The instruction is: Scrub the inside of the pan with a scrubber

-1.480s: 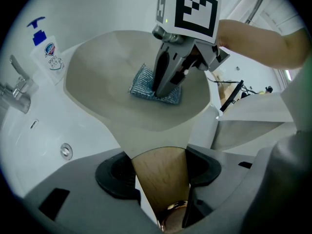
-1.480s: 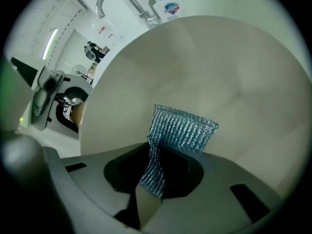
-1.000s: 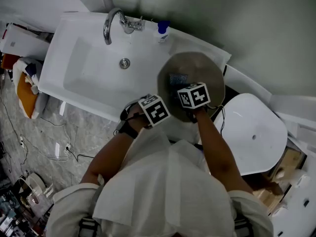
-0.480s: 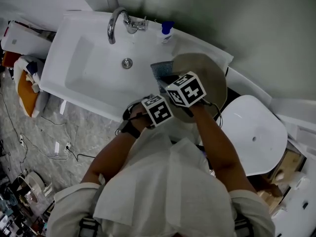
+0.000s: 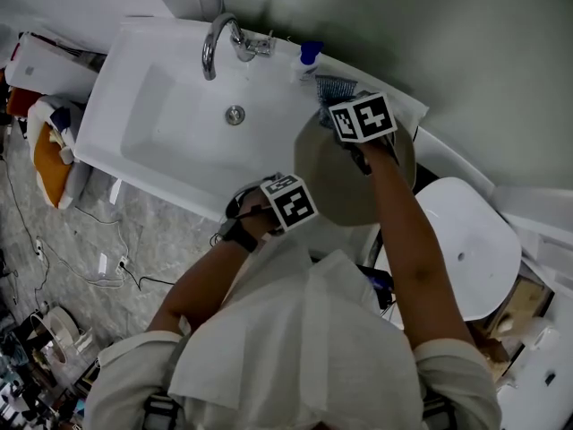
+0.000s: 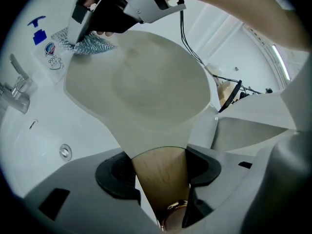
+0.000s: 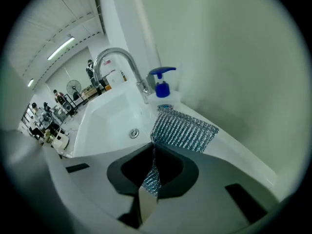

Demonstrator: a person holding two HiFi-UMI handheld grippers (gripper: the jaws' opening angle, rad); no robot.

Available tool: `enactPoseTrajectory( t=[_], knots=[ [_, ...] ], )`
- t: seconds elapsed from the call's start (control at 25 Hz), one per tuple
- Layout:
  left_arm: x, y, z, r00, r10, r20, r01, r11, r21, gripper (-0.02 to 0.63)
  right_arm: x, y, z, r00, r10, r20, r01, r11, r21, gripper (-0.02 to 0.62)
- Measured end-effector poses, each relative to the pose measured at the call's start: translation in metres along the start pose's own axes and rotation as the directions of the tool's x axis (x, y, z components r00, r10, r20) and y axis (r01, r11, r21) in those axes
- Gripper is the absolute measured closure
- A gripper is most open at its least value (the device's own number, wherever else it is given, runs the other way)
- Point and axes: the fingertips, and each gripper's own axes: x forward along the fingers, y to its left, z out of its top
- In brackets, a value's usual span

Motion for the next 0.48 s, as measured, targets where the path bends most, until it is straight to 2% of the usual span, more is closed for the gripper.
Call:
enactPoseTrajectory(
  t=[0.16, 0.24, 0.36, 0.48],
  knots=[
    [-0.001, 0.001, 0.003, 1.0, 0.006, 0.005, -0.006, 1.0, 0.004, 0.345, -0.005, -0.018, 0.0, 0.999, -0.045, 0.006, 0.045, 0.999, 0.028, 0.577],
    [-0.001, 0.001, 0.003, 1.0, 0.006, 0.002, -0.006, 1.0, 0.007, 0.345, -0.005, -0.011, -0.001, 1.0, -0.028, 0.01, 0.028, 1.0, 0.014, 0.577],
    [-0.001, 0.001, 0.002, 1.0, 0.005, 0.006, -0.005, 1.0, 0.007, 0.345, -0.002, 0.018, -0.003, 0.997, 0.07, 0.02, -0.07, 0.997, -0.016, 0.577],
    [-0.001, 0.001, 0.003, 1.0, 0.005, 0.014, -0.005, 1.0, 0.002, 0.345, 0.0, 0.054, -0.01, 0.982, 0.185, 0.02, -0.184, 0.982, -0.036, 0.577]
  ],
)
